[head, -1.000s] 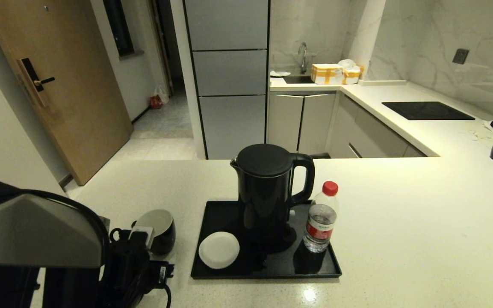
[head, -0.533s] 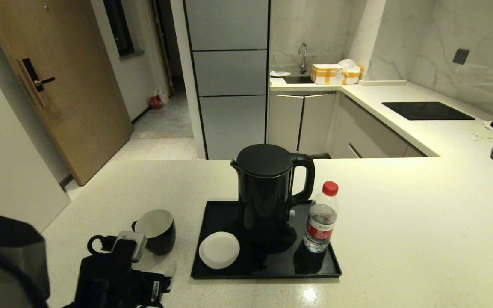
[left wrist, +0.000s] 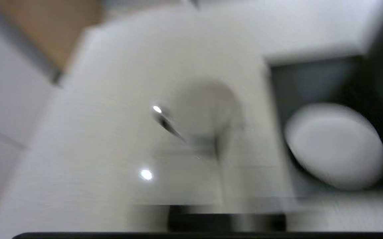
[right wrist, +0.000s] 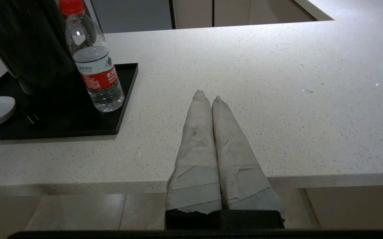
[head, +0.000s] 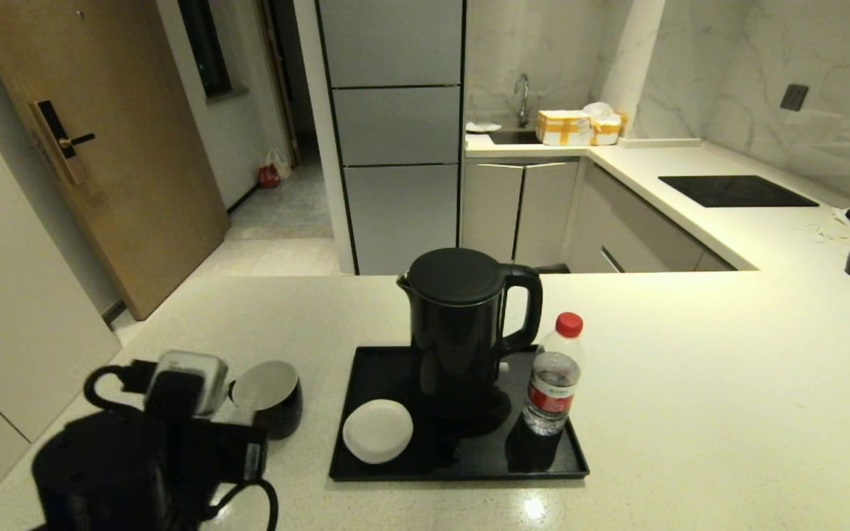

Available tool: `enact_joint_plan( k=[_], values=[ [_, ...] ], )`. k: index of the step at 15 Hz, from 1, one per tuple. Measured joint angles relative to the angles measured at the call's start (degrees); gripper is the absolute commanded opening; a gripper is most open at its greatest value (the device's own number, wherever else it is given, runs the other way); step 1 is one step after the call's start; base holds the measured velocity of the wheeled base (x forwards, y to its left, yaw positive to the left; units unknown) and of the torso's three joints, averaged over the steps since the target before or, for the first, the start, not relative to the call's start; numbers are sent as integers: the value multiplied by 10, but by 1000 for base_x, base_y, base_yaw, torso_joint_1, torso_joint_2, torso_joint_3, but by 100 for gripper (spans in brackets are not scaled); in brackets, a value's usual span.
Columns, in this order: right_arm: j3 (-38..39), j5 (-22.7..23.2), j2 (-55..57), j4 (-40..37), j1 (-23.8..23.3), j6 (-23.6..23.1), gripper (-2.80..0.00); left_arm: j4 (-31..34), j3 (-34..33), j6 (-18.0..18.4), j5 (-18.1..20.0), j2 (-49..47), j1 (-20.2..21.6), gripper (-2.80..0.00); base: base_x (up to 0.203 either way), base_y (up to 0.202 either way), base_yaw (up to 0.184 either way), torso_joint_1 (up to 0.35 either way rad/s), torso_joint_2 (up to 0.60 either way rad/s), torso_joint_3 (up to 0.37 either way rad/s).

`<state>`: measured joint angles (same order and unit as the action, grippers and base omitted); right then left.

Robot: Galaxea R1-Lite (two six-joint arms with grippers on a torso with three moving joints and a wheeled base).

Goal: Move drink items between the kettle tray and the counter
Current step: Pick up the bottled water

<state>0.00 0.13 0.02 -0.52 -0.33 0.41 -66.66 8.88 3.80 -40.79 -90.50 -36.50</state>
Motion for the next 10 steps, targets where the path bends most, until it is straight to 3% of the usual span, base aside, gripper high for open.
enact_joint_plan(
  k=[3,6,8,10],
  values=[
    [0,0,0,0,0,0,-280,206,180,-16,-1,144,64,-280,0,0,0,0,0,0],
    [0,0,0,0,0,0,-280,539,401,-73,14,319,125,-280,0,0,0,0,0,0],
    [0,0,0,0,0,0,-280,754,467,-87,57,453,191,-280,0,0,0,0,0,0],
    [0,0,0,0,0,0,-280,936,485,-86,138,586,271,-280,0,0,0,0,0,0]
  ],
)
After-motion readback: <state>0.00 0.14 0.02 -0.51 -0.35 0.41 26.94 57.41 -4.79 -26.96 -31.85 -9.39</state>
